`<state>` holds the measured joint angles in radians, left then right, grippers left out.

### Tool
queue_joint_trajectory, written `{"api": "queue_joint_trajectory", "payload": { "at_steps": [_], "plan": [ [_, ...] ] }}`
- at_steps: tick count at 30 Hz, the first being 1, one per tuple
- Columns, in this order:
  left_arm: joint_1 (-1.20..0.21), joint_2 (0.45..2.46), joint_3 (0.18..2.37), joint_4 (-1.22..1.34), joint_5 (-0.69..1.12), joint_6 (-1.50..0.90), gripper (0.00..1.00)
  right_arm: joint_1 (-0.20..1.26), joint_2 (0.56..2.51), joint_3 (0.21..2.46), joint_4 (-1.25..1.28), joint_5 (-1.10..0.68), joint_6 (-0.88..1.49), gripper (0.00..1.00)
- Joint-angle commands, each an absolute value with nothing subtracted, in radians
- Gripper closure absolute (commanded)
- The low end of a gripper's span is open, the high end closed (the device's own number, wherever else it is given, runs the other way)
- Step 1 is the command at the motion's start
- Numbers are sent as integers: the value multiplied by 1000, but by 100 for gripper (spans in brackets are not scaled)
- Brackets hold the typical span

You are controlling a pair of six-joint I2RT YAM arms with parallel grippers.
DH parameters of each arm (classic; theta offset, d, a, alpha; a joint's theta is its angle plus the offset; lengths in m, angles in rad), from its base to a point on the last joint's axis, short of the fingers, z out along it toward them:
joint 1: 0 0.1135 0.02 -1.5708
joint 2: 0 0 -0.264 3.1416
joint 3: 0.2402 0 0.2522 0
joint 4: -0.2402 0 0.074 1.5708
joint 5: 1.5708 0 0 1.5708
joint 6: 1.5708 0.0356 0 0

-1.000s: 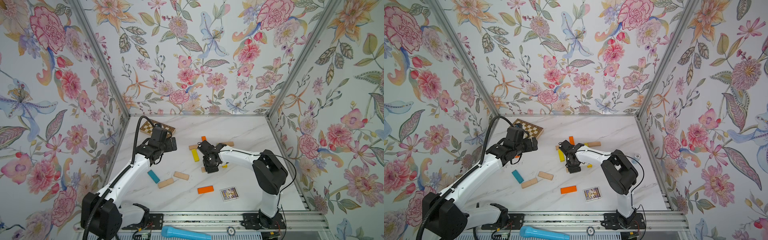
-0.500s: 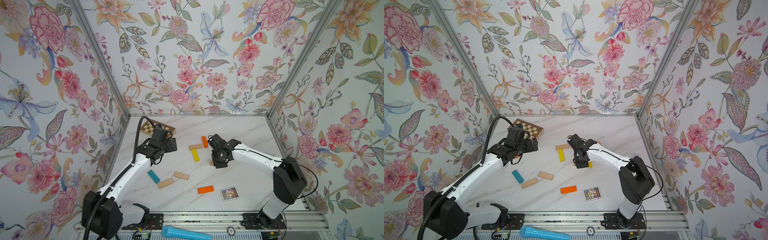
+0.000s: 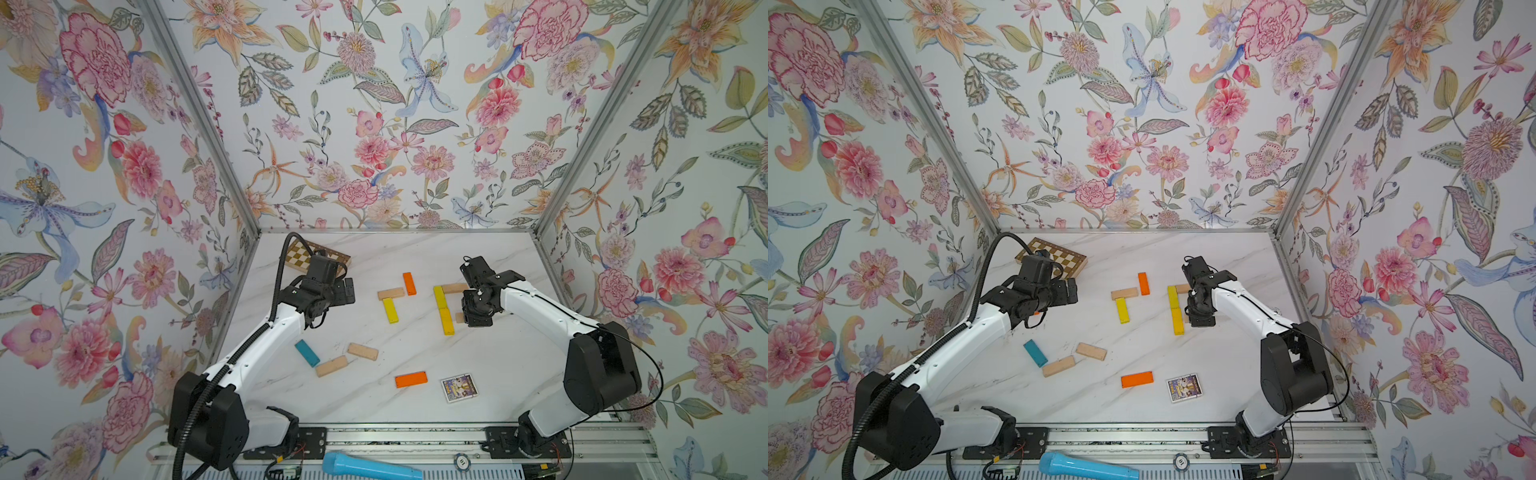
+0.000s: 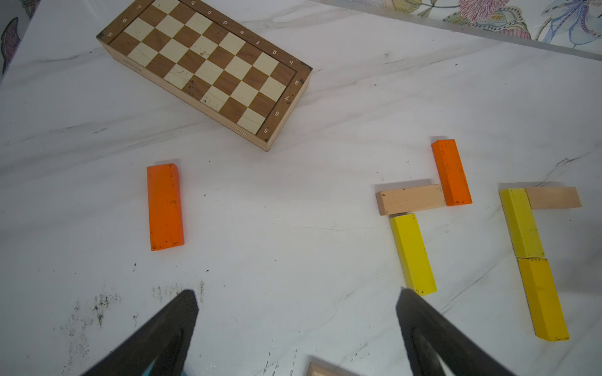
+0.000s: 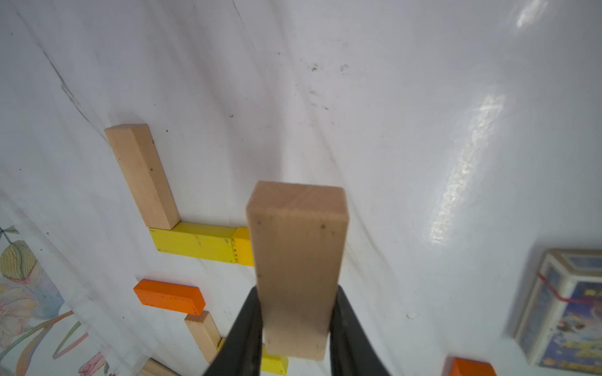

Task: Assemble the number 6 with building blocks
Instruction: Assemble the building block at the center of the board.

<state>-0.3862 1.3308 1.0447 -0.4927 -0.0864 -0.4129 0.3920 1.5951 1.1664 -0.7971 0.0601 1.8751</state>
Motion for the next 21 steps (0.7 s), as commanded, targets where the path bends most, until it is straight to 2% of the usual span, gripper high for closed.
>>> {"api": "queue_joint_trajectory", "payload": {
  "at_steps": [1,9,21],
  "plan": [
    [-390,1350,1033,-483,-108,-390,1,346,1614,1170,-831,48,1792,71],
    [-390,1386,1045,-488,-125,-376,1,275,1721,1217,-811,3,1710,70],
    [-389,1405,1052,-486,-115,-371,1,262,1825,1275,-788,-18,1691,70]
  ]
}}
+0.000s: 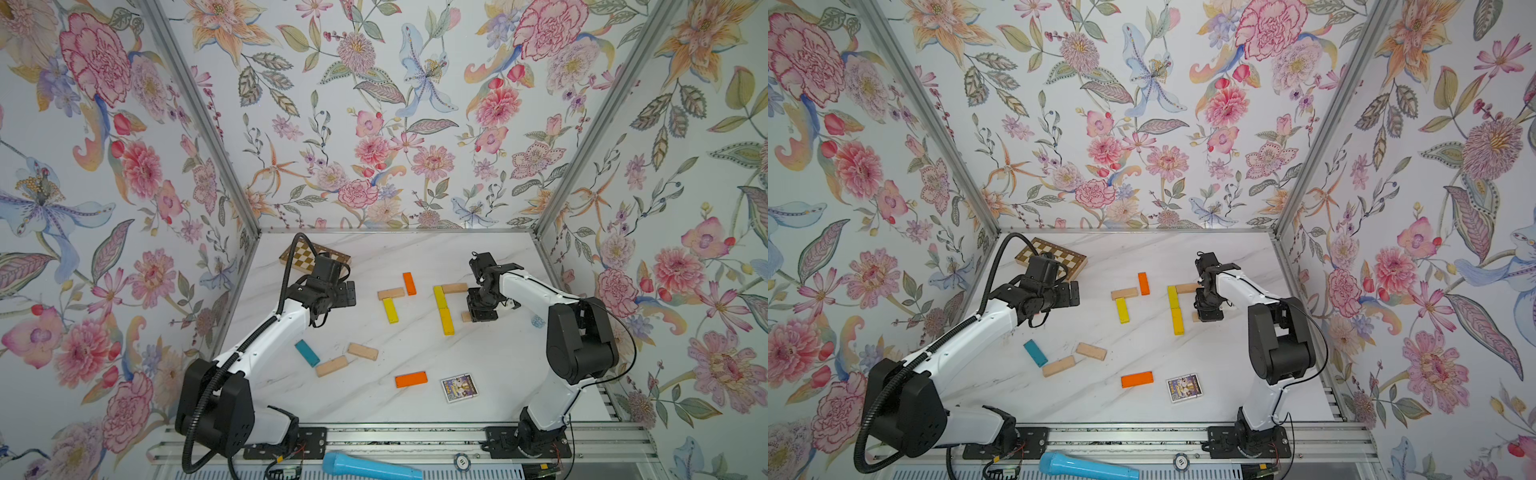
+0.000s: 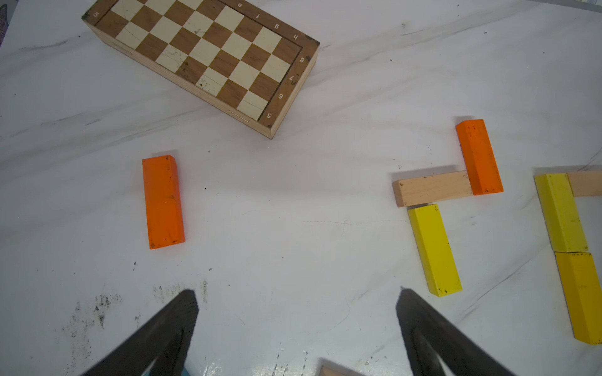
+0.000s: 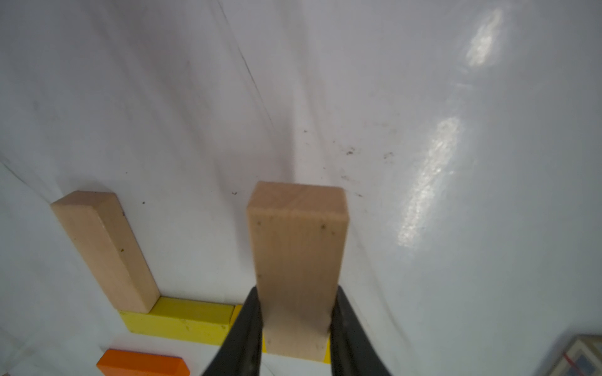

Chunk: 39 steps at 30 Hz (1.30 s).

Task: Assemble the number 6 with building blocks
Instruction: Assemble the building block at the center of the board.

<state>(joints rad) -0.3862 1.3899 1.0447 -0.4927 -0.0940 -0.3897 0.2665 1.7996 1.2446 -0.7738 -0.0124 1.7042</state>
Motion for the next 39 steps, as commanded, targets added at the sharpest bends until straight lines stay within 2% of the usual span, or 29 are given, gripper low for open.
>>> {"api": "queue_joint_trajectory", "payload": {
  "at_steps": [1,39],
  "plan": [
    [-390,1404,1052,-487,-114,-371,1,263,1830,1278,-786,-20,1690,70],
    [-390,1397,1046,-477,-91,-368,1,322,1995,1398,-768,-40,1724,67]
  ]
}}
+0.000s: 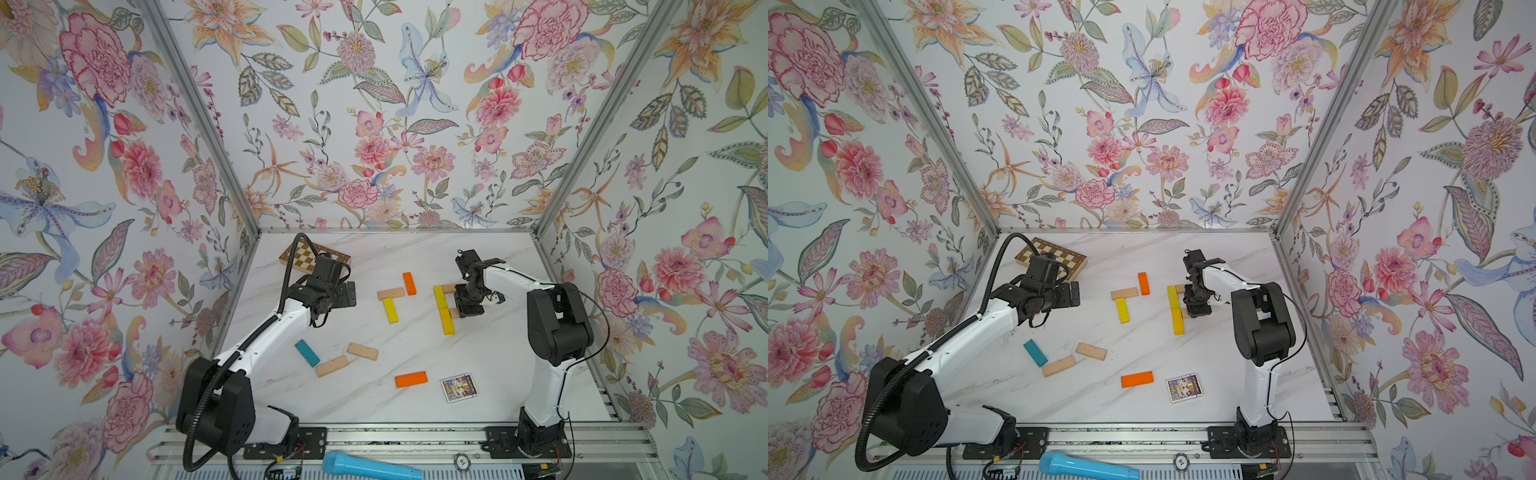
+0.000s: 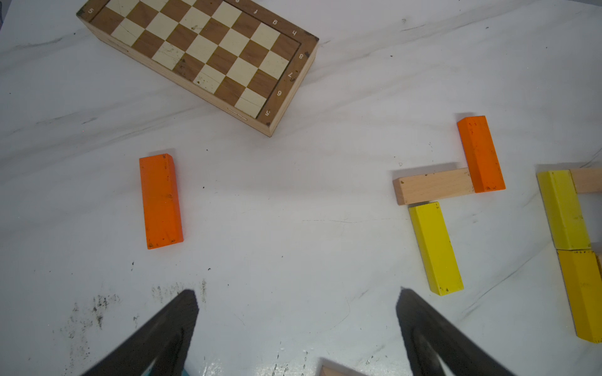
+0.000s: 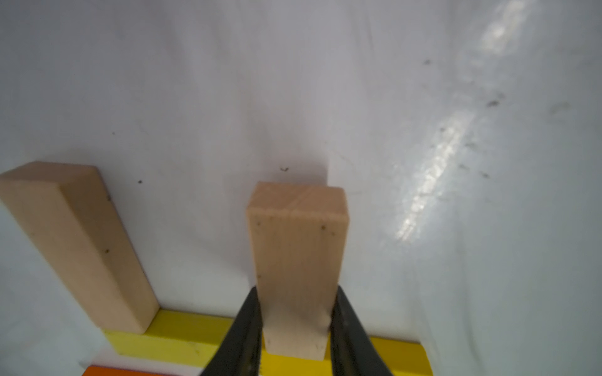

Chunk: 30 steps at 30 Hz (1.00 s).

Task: Assemble the number 6 with building blocks
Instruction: Assemble the building block at the center of the board.

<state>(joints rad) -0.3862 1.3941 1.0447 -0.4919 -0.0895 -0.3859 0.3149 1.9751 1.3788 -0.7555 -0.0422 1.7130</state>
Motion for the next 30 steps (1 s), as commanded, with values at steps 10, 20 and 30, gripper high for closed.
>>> {"api": "queue_joint_trajectory", "payload": {
  "at_steps": [10,20,30],
  "plan": [
    [-389,1395,1045,-476,-90,-368,1,316,1985,1396,-768,-26,1710,53],
    [-390,1402,1046,-477,-94,-368,1,298,1873,1428,-772,68,1612,42],
    [-390,1423,1047,-478,-68,-346,1,277,1679,1407,-773,150,1213,44]
  ]
}}
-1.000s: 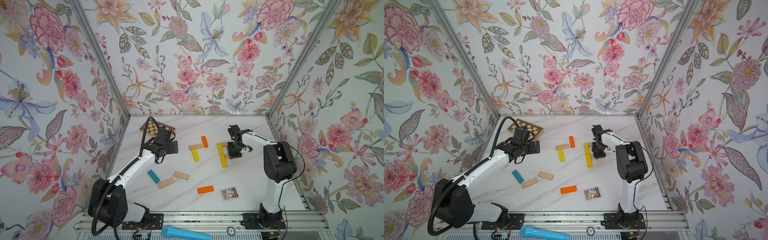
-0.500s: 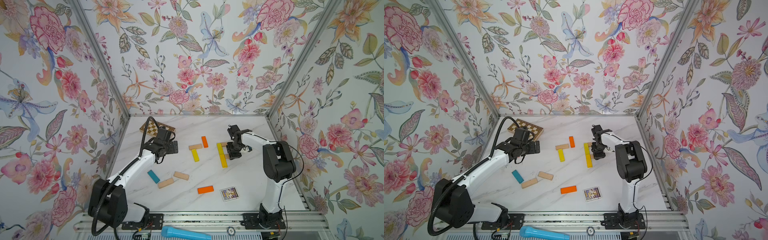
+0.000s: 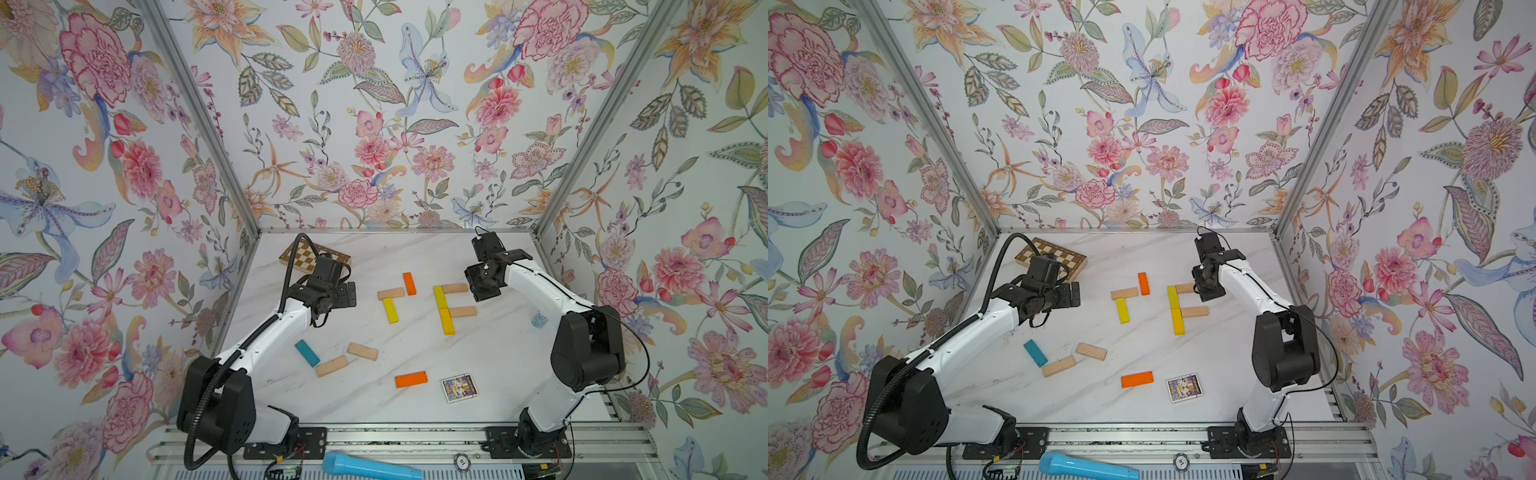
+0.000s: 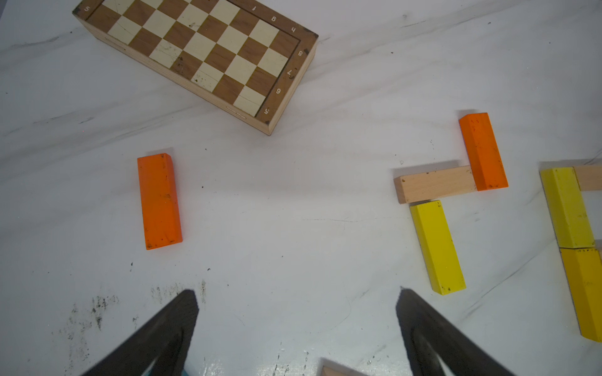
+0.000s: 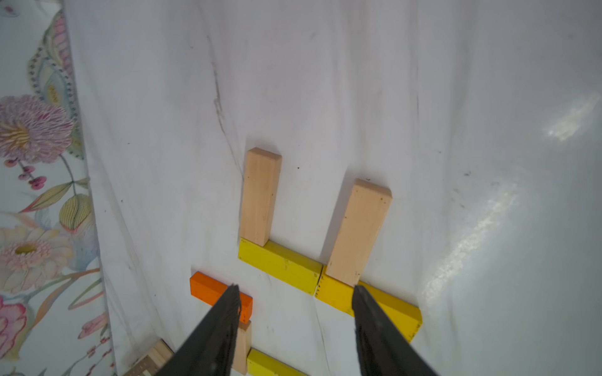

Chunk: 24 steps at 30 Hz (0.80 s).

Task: Assemble the number 6 with building blocks
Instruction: Assemble the building block at the center of the board.

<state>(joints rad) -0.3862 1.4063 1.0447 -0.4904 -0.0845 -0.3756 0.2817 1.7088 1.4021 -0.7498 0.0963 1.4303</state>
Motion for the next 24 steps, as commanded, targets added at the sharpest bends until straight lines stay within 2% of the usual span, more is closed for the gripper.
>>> {"api": "queue_joint_trajectory", "payload": {
  "at_steps": [1,6,9,14,24],
  "plan": [
    [-393,1425,1048,-478,-55,-338,2,274,1666,1397,-771,155,1141,43],
    [-424,1415,1043,-462,-27,-304,1,261,1577,1270,-679,67,759,42],
    [-459,1396,1042,-441,-16,-271,1,255,1506,1157,-587,0,612,39],
    [-511,1366,1069,-425,6,-207,1,232,1423,996,-456,-60,433,34],
    [-554,1340,1074,-254,44,-25,1,218,1476,974,-482,-96,186,33]
  ]
}}
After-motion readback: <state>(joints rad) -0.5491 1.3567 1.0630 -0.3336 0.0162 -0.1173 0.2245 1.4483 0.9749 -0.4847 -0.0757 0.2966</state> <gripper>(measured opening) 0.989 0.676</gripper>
